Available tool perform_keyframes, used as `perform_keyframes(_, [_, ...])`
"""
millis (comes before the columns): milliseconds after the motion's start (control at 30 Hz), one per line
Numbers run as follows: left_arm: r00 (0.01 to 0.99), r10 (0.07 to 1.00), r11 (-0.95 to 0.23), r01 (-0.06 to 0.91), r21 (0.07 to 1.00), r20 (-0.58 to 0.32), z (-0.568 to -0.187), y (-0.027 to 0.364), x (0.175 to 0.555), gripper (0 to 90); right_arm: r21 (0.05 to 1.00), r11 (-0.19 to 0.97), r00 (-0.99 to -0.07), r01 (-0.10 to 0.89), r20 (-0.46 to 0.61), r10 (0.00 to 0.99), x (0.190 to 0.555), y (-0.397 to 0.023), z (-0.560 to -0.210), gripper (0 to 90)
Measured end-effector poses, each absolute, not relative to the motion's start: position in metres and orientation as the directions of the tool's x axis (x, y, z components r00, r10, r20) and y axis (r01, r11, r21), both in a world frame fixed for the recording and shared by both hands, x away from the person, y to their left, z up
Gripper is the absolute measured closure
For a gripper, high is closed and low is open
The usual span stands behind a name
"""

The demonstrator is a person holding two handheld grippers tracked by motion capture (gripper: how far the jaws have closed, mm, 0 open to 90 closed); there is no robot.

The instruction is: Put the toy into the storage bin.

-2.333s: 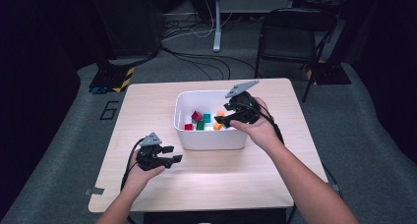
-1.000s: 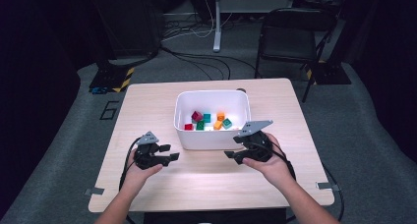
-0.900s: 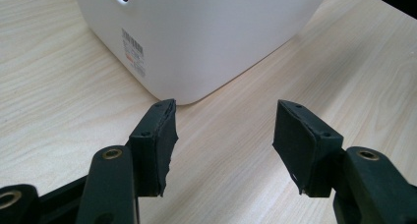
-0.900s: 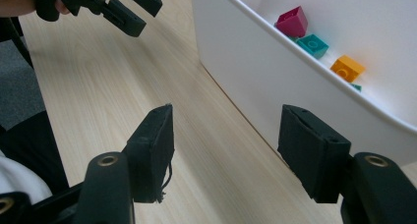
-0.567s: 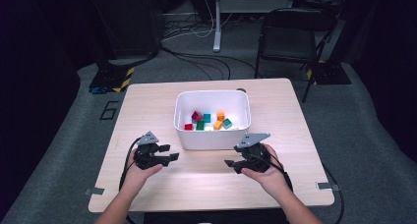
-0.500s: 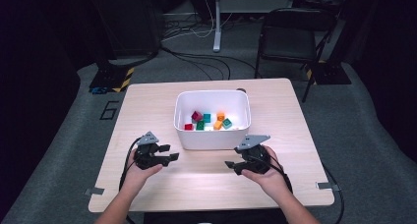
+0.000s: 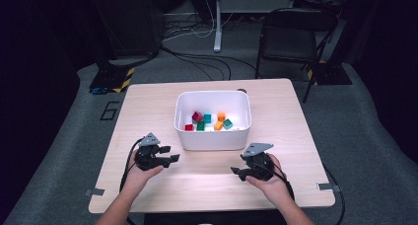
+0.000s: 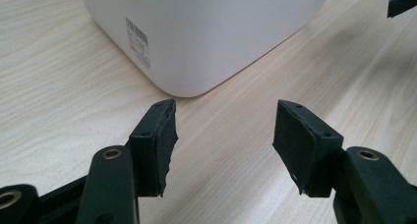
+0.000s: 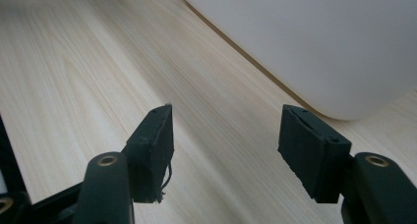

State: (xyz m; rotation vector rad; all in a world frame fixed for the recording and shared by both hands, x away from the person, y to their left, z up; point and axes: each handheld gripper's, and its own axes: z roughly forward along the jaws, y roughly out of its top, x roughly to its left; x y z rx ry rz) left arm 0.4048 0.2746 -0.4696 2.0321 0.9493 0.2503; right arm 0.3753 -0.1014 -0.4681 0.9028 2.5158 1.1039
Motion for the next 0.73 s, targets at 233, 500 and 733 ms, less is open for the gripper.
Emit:
perform_keyframes(233, [0.695,0.704,-0.364,0.533,0.764,-0.149,-0.475,0.273,0.406,41.6,0.722,0.515,-0.744,0.462,0.001,0.668,0.376,-0.111,-0.483,37.2])
perform_keyframes(500, [0.695,0.707,-0.386,0.535,0.752,-0.131,-0.480,0.270,0.409,41.5,0.704,0.510,-0.723,0.494,0.007,0.690,0.378,-0.118,-0.495,36.9])
perform_keyframes(733, [0.698,0.704,-0.393,0.536,0.747,-0.131,-0.484,0.268,0.412,41.5,0.701,0.499,-0.707,0.509,0.009,0.707,0.377,-0.124,-0.497,36.5])
